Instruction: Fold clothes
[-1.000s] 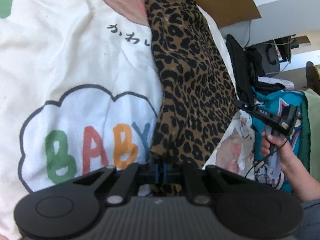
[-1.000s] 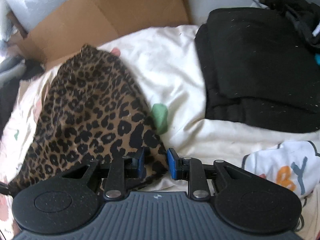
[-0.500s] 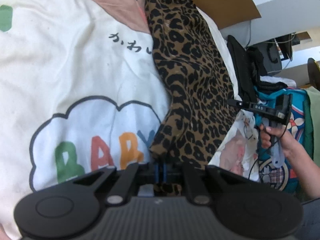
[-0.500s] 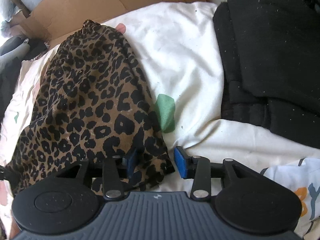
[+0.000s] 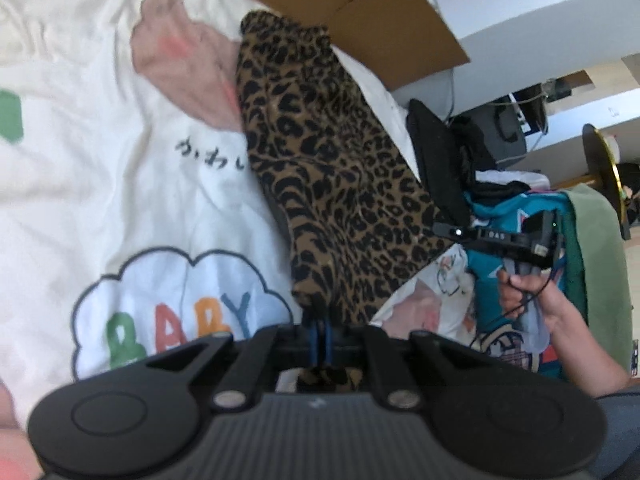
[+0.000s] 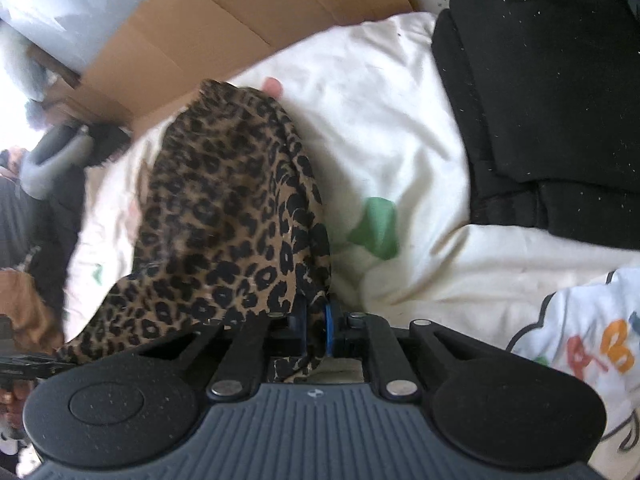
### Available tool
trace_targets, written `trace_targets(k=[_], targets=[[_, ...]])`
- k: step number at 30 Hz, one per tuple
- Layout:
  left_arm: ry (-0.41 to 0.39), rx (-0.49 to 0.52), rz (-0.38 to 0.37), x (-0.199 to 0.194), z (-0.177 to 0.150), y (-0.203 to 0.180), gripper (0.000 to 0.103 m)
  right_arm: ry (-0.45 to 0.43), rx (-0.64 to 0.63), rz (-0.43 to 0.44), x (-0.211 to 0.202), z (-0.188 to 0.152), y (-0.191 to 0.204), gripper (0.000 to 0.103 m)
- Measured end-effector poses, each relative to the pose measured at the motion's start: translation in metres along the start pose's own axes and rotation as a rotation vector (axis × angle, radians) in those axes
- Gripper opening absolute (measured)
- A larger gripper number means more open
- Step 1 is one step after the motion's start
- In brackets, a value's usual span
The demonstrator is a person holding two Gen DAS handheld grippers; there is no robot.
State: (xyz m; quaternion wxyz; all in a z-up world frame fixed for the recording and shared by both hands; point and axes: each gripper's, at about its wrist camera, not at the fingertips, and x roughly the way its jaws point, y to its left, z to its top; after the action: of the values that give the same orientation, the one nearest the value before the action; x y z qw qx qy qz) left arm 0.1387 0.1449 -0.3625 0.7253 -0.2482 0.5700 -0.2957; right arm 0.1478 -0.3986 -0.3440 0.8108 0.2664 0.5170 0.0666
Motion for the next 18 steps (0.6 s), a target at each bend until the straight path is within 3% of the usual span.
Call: trace_targets(k=[8,12,18], targets=[[-0.022,0.019,0.088,-0.04,0.014,0.013,0.004,0.045,0.096,0.1,-0.003,-0.025,0.016,0.006],[-0.024,-0.019,0.141,-0.042,0.012,0.033,0.004,0.083,0.114,0.129,0.008,-0.043,0.026,0.006],[-0.012,-0.031,0.161,-0.042,0.004,0.042,0.004,0.128,0.122,0.14,0.016,-0.051,0.03,0.006]])
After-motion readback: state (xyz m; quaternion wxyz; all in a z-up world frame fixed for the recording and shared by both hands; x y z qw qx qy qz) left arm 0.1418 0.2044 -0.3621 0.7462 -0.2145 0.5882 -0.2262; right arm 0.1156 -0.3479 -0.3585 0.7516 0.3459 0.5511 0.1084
